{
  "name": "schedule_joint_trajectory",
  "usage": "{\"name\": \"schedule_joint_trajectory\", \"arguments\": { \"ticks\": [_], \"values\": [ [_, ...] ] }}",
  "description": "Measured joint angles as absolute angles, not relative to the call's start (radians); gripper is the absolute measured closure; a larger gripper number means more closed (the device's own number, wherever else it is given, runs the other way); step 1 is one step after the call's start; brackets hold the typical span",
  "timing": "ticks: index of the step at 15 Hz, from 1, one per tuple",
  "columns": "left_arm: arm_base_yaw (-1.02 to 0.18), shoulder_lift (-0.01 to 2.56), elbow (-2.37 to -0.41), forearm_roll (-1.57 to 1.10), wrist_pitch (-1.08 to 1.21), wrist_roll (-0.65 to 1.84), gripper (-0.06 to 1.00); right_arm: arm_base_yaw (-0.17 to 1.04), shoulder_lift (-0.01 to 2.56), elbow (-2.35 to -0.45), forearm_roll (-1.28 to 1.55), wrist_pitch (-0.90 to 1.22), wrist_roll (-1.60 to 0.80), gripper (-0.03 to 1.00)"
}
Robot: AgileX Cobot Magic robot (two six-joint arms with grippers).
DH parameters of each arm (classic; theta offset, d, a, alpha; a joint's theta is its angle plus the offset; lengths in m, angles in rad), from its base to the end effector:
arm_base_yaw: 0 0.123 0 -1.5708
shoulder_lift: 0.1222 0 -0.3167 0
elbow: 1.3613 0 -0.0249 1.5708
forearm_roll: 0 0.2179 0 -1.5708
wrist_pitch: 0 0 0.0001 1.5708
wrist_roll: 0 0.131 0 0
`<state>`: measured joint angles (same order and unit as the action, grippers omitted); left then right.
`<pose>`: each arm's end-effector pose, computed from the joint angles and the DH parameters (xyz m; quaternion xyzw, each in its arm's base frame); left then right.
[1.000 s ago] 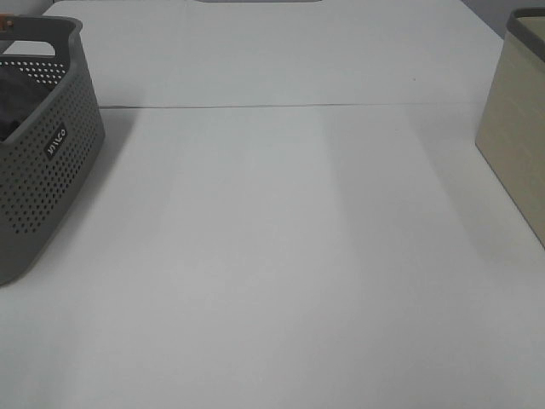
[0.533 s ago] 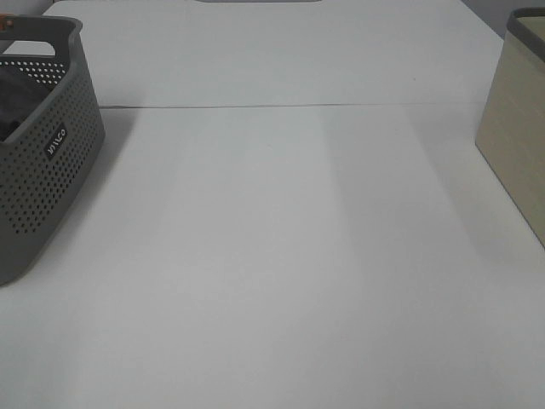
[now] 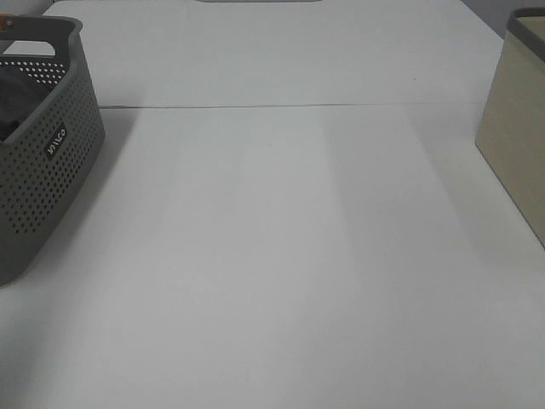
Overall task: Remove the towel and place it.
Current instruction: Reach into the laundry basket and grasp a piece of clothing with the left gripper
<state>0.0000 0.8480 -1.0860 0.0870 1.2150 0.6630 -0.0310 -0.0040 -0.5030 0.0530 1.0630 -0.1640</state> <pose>0.1018 0.0107 0.3761 0.3071 0.8902 0.1497 0.3014 -0.0310 0.0070 0.2439 -0.0577 0.8497 -0.0246 0.5235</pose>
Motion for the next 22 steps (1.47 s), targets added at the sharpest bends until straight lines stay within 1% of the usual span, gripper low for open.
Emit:
{"name": "schedule_joint_trajectory", "arguments": {
  "ticks": [3, 5, 7, 8, 11, 15, 20, 21, 22],
  "values": [
    [0.0, 1.146, -1.286, 0.187, 1.214, 0.843, -0.05, -0.031, -0.004, -0.503, 0.053, 1.063, -0.164, 0.26],
    [0.0, 1.343, -1.417, 0.24, 1.213, 0.891, -0.05, -0.031, -0.004, -0.503, 0.053, 1.063, -0.164, 0.26],
    [0.0, 1.495, -1.506, 0.286, 1.211, 0.928, -0.05, -0.031, -0.004, -0.503, 0.053, 1.063, -0.164, 0.26],
    [0.0, 1.628, -1.547, 0.334, 1.207, 0.977, -0.05, -0.031, -0.004, -0.503, 0.053, 1.063, -0.164, 0.26],
    [0.001, 1.763, -1.553, 0.384, 1.183, 1.003, -0.05, -0.031, -0.004, -0.503, 0.053, 1.063, -0.164, 0.26],
    [0.06, 1.927, -1.589, 0.421, 1.093, 1.03, -0.05, -0.031, -0.004, -0.503, 0.053, 1.063, -0.164, 0.26],
    [0.062, 2.07, -1.616, 0.415, 1.042, 1.054, -0.05, -0.031, -0.004, -0.503, 0.053, 1.063, -0.164, 0.26],
    [0.062, 2.077, -1.616, 0.415, 1.04, 1.051, -0.03, -0.031, -0.004, -0.503, 0.053, 1.063, -0.164, 0.26],
    [0.062, 2.078, -1.618, 0.415, 1.038, 1.047, 0.02, -0.031, -0.004, -0.503, 0.053, 1.063, -0.164, 0.26]
  ]
}}
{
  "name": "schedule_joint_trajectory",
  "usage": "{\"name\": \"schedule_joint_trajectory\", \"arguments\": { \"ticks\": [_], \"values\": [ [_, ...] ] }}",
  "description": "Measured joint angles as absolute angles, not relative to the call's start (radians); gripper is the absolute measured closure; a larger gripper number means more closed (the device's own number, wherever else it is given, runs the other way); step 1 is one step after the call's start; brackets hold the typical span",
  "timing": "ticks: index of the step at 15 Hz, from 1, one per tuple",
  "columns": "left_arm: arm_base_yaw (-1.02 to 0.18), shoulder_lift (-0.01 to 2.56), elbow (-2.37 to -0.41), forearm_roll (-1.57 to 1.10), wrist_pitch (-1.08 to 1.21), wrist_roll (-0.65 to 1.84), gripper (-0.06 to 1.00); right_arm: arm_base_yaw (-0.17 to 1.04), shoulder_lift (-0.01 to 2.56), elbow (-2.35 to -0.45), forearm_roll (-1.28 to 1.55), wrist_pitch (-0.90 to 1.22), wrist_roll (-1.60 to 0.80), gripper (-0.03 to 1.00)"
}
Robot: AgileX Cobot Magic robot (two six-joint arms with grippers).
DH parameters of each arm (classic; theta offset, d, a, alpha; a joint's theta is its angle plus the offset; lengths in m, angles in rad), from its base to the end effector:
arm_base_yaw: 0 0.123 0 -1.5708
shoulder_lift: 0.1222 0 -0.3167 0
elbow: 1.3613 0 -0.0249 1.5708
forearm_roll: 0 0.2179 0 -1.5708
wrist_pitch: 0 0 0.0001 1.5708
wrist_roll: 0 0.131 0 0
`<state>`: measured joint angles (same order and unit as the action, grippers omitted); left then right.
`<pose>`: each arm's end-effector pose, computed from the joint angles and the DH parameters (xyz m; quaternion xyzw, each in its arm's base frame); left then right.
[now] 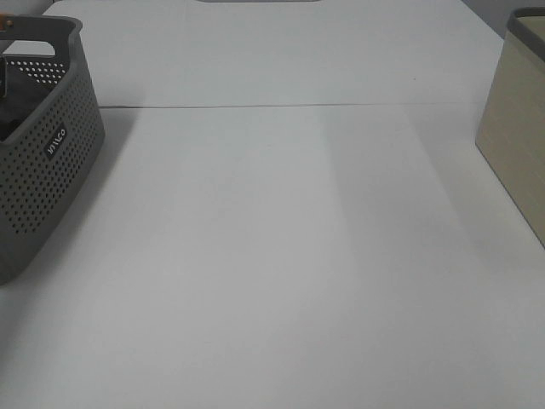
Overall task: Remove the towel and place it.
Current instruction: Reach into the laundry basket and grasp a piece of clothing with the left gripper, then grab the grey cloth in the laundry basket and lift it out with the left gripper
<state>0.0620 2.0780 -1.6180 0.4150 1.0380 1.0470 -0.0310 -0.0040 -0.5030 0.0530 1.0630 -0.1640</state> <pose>0.4191 0.0716 0.2024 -0.5406 -0.8169 -0.1987 0.0310 -0.0310 0.0070 0.2439 -0.0577 0.8497 -0.0246 0.5235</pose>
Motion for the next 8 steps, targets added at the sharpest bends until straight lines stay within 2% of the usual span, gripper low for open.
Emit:
{"name": "schedule_joint_trajectory", "arguments": {
  "ticks": [1, 2, 3, 5, 8],
  "values": [
    [0.062, 2.078, -1.618, 0.415, 1.035, 1.043, 0.11, -0.031, -0.004, -0.503, 0.053, 1.063, -0.164, 0.26],
    [0.062, 2.077, -1.619, 0.415, 1.024, 1.031, 0.43, -0.031, -0.004, -0.503, 0.053, 1.063, -0.164, 0.26],
    [0.062, 2.073, -1.62, 0.415, 1.021, 1.022, 0.54, -0.031, -0.004, -0.503, 0.053, 1.063, -0.164, 0.26],
    [0.062, 2.061, -1.621, 0.415, 1.019, 0.993, 0.63, -0.031, -0.004, -0.503, 0.053, 1.063, -0.164, 0.26],
    [0.062, 2.056, -1.622, 0.415, 1.019, 0.98, 0.65, -0.031, -0.004, -0.503, 0.053, 1.063, -0.164, 0.26]
  ]
}}
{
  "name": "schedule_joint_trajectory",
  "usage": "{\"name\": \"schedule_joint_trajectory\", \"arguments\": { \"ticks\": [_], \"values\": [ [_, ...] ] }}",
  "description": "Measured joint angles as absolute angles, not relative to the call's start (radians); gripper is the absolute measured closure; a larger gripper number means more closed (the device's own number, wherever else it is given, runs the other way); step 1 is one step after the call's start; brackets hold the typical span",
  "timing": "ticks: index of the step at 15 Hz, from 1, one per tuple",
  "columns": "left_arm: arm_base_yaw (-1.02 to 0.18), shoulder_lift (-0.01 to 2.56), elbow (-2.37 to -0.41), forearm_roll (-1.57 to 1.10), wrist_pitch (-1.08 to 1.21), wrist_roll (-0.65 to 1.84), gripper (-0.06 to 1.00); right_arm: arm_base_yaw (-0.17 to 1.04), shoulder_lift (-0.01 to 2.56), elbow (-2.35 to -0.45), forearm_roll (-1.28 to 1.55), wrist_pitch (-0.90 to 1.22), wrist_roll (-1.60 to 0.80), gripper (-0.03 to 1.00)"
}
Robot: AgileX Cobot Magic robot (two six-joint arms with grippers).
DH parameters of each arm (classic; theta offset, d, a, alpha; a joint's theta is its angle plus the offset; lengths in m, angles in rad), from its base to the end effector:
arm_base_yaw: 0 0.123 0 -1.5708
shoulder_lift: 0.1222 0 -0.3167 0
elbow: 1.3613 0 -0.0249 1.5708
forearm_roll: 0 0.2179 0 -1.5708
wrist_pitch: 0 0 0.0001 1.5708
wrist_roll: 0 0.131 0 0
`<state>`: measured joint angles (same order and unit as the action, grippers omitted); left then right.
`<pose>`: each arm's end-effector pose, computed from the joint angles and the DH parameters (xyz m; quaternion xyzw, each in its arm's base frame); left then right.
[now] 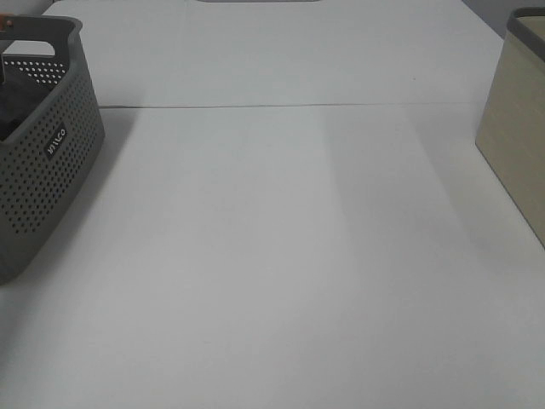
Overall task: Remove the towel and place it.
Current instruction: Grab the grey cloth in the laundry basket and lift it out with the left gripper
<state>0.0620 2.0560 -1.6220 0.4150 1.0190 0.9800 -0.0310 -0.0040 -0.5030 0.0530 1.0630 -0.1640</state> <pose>0.4203 0.0712 0.2131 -0.5115 -0.8330 -0.2108 0.0055 -0.0310 0.0070 0.2439 -0.0577 0.8497 -0.0246 0.5235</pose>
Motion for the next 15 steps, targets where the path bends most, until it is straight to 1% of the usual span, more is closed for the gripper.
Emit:
{"name": "schedule_joint_trajectory", "arguments": {
  "ticks": [1, 2, 3, 4, 5, 8, 10, 15],
  "values": [
    [0.062, 2.056, -1.622, 0.415, 1.019, 0.979, 0.66, -0.031, -0.004, -0.503, 0.053, 1.063, -0.164, 0.26],
    [0.062, 2.056, -1.622, 0.417, 1.019, 0.979, 0.71, -0.031, -0.004, -0.503, 0.053, 1.063, -0.164, 0.26],
    [0.062, 2.056, -1.622, 0.424, 1.021, 0.979, 0.82, -0.031, -0.004, -0.503, 0.053, 1.063, -0.164, 0.26],
    [0.062, 2.056, -1.622, 0.434, 1.032, 0.979, 0.91, -0.031, -0.004, -0.503, 0.053, 1.063, -0.164, 0.26],
    [0.062, 2.046, -1.622, 0.437, 1.05, 0.979, 0.94, -0.031, -0.004, -0.503, 0.053, 1.063, -0.164, 0.26],
    [0.056, 1.967, -1.632, 0.432, 1.124, 0.959, 0.94, -0.031, -0.004, -0.503, 0.053, 1.063, -0.164, 0.26],
    [0.028, 1.885, -1.653, 0.41, 1.168, 0.952, 0.94, -0.031, -0.004, -0.503, 0.053, 1.063, -0.164, 0.26],
    [-0.126, 1.671, -1.759, 0.391, 1.208, 0.932, 0.94, -0.031, -0.004, -0.503, 0.053, 1.063, -0.164, 0.26]
  ]
}}
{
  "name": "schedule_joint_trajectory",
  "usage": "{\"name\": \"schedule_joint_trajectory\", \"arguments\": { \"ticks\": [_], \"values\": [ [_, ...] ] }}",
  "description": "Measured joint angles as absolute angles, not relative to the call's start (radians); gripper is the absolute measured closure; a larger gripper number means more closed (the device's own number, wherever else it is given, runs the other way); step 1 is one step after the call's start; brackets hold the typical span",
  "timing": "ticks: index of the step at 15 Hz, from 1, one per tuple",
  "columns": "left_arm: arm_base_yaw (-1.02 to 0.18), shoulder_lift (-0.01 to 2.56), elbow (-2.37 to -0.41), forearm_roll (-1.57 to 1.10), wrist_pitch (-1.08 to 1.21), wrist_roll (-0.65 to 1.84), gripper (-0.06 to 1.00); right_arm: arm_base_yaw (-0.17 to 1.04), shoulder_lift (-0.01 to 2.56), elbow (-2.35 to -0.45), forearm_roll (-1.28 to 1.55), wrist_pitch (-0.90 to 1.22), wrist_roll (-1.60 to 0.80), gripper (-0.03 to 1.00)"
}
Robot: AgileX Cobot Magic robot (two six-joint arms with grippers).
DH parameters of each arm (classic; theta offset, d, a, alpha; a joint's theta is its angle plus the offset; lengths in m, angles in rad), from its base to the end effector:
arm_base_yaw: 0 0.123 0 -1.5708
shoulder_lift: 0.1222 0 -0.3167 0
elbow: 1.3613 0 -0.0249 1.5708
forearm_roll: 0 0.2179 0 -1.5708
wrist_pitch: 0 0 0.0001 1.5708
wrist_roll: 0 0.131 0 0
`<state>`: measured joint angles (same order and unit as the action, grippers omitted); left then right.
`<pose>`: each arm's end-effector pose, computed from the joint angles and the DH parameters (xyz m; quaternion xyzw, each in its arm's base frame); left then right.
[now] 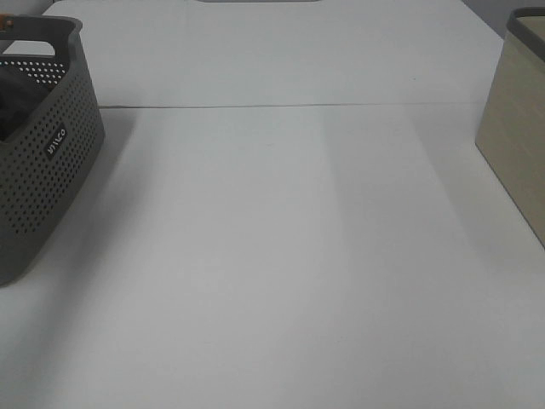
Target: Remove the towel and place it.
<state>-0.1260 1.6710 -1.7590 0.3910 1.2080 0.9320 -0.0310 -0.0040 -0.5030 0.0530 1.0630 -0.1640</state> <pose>0.3486 0.0029 0.3910 0.4929 0.8072 0.2802 0.1640 -0.0310 0.0070 0.2439 -0.0577 0.8497 -0.0246 0.5235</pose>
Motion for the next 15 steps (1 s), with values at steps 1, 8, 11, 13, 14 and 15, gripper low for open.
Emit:
{"name": "schedule_joint_trajectory", "arguments": {
  "ticks": [1, 8, 11, 13, 14, 15],
  "values": [
    [-0.156, 1.643, -1.791, 0.391, 1.209, 0.913, 0.94, -0.031, -0.004, -0.503, 0.053, 1.063, -0.164, 0.26],
    [-0.509, 1.513, -1.971, 0.392, 1.215, 0.897, 0.94, -0.031, 0.0, -0.503, 0.059, 1.063, -0.164, 0.26],
    [-0.648, 1.516, -1.976, 0.392, 1.215, 0.897, 0.94, -0.031, 0.071, -0.508, 0.115, 1.054, -0.198, 0.26],
    [-0.731, 1.523, -1.976, 0.391, 1.195, 0.874, 0.94, -0.031, 0.158, -0.521, 0.243, 0.953, -0.29, 0.26],
    [-0.763, 1.532, -1.976, 0.391, 1.163, 0.859, 0.94, -0.031, 0.21, -0.523, 0.327, 0.89, -0.366, 0.26],
    [-0.79, 1.546, -1.976, 0.391, 1.135, 0.849, 0.94, -0.031, 0.278, -0.523, 0.423, 0.837, -0.456, 0.26]
  ]
}}
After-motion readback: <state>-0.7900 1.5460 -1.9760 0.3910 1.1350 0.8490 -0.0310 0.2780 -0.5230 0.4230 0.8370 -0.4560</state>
